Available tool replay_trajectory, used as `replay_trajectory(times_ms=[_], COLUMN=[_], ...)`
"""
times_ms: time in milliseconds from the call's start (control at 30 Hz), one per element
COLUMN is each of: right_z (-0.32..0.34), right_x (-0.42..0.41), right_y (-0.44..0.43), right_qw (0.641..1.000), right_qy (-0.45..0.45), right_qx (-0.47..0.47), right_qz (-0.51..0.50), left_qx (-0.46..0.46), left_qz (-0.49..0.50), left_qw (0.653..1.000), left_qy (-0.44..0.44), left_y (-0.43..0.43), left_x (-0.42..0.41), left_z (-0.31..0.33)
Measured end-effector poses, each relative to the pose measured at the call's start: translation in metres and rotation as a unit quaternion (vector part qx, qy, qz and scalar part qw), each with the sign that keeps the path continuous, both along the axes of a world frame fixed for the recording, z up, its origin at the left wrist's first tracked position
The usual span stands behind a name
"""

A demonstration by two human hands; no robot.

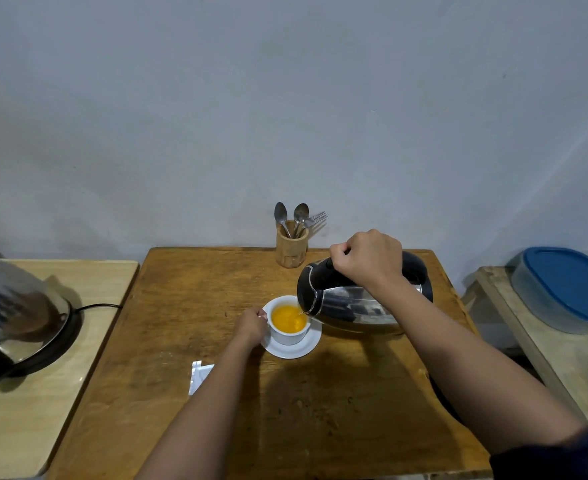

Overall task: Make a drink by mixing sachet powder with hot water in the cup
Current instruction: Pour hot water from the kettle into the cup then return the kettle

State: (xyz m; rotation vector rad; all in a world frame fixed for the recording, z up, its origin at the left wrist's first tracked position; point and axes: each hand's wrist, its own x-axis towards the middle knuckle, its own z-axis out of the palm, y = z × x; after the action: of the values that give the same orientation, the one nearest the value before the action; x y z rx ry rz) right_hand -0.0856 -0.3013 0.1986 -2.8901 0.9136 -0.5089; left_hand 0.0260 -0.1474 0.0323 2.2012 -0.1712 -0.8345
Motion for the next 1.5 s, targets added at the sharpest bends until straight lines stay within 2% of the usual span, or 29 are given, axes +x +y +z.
replay_trajectory(times_ms=[633, 933, 1200, 1333, 1500], right_z=[0.001, -0.007, -0.006, -0.013, -0.01], right_x=[-0.002, -0.017, -0.054, -0.083, -0.127], right_y=[-0.003, -0.008, -0.022, -0.033, -0.045], right_qw=[1.0, 0.99, 0.917, 0.878, 0.801], right_qy=[-0.007, -0.081, -0.223, -0.276, -0.363], right_qx=[0.005, 0.086, 0.242, 0.267, 0.28], right_qz=[-0.006, -0.081, -0.226, -0.287, -0.384], left_qx=[-0.015, -0.029, -0.034, -0.06, -0.068], left_qz=[-0.008, -0.027, -0.032, 0.004, 0.064], left_qw=[1.0, 0.999, 0.997, 0.996, 0.994], left_qy=[-0.008, -0.027, -0.054, -0.066, -0.049], left_y=[0.003, 0.006, 0.004, 0.001, -0.006], left_x=[-0.003, -0.005, -0.013, -0.018, -0.02], left_z=[0.001, -0.002, -0.007, -0.011, -0.016])
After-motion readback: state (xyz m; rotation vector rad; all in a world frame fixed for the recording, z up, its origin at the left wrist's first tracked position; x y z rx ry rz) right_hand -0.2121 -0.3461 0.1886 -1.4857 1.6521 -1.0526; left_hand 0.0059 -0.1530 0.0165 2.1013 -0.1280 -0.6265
